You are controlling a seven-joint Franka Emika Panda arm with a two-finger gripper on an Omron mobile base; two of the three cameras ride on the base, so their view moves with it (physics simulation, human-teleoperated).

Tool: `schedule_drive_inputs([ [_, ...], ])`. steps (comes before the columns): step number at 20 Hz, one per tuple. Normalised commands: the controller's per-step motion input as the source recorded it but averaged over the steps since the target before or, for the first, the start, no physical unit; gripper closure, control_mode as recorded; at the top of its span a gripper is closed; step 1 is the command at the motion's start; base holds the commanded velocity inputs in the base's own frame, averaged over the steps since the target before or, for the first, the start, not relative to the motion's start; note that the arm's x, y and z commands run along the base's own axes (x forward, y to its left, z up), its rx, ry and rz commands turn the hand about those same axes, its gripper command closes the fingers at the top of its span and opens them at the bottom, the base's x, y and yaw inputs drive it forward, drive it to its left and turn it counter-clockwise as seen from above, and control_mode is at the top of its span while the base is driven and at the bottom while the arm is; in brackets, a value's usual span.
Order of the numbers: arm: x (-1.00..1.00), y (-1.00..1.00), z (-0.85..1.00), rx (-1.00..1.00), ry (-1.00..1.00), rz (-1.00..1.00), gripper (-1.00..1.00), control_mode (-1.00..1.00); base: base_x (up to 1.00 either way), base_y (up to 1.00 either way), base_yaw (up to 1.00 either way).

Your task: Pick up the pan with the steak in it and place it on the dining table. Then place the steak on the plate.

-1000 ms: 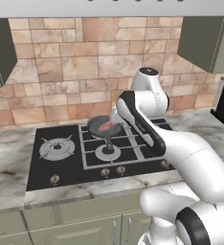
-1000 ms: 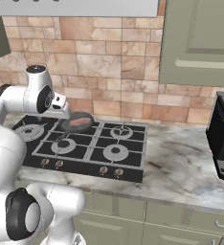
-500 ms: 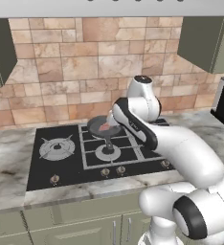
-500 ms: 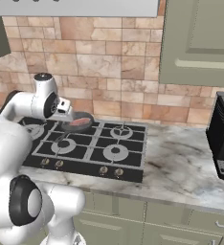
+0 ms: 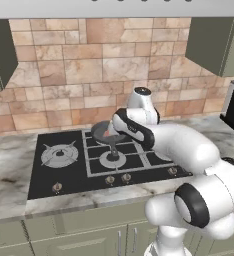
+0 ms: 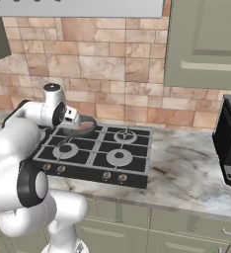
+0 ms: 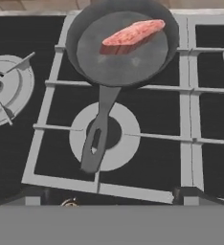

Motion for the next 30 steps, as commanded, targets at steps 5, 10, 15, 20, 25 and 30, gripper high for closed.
schedule_drive_inputs([
  [5,0.39,0.15,-0.39,0.01,0.02,0.00,-1.00,-1.00,0.00,0.00,0.00],
  [10,0.28,0.21,-0.39,0.00,0.00,0.00,-1.00,-1.00,0.00,0.00,0.00],
  [15,0.03,0.20,-0.33,-0.02,-0.01,0.00,-1.00,-1.00,0.00,0.00,0.00],
  [20,-0.03,0.08,-0.18,-0.04,0.01,0.00,-1.00,-1.00,0.00,0.00,0.00],
  [25,-0.05,0.03,-0.27,-0.07,-0.06,0.00,-1.00,-1.00,0.00,0.00,0.00],
  [30,0.00,0.01,-0.17,0.00,-0.03,0.00,-1.00,-1.00,0.00,0.00,0.00],
])
